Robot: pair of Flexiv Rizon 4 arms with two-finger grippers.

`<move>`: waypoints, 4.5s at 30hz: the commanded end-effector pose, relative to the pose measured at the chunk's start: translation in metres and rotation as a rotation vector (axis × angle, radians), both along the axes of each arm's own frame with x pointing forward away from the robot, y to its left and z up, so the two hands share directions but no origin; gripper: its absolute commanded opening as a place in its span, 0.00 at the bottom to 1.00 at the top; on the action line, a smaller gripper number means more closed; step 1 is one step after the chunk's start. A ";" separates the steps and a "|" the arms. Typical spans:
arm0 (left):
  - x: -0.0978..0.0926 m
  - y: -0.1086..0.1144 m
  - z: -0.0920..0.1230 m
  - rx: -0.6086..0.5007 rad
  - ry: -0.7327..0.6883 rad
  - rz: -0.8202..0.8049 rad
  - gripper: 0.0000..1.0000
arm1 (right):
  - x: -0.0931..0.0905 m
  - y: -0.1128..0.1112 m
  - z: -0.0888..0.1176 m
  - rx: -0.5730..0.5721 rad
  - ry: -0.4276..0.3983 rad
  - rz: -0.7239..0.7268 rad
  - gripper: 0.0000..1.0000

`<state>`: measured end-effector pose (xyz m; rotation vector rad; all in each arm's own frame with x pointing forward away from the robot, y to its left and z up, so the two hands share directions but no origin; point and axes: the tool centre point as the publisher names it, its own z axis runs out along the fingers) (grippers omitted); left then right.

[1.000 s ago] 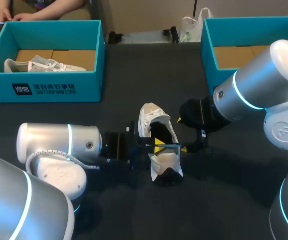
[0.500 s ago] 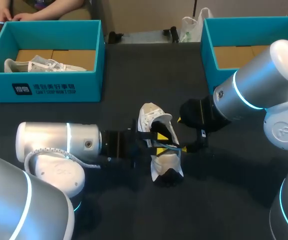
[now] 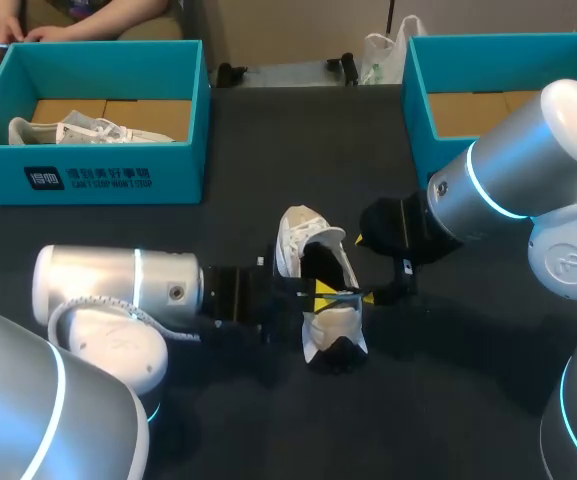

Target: Take the shoe out of the shoebox, open the shoe tongue, remove and reinsert the insole, then place the shoe into the shoebox

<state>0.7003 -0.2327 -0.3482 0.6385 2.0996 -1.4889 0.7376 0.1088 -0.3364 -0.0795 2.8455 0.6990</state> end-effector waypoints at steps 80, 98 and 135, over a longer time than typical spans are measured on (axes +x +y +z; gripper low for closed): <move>-0.010 0.028 0.037 -0.038 -0.039 -0.152 0.46 | -0.001 0.000 0.000 0.000 -0.002 -0.001 1.00; 0.002 0.045 0.069 0.125 -0.032 -0.353 0.55 | -0.001 0.000 0.000 0.000 -0.002 -0.001 1.00; 0.033 0.059 0.112 0.546 -0.043 -0.627 1.00 | 0.005 -0.072 0.048 -0.015 0.135 -0.061 1.00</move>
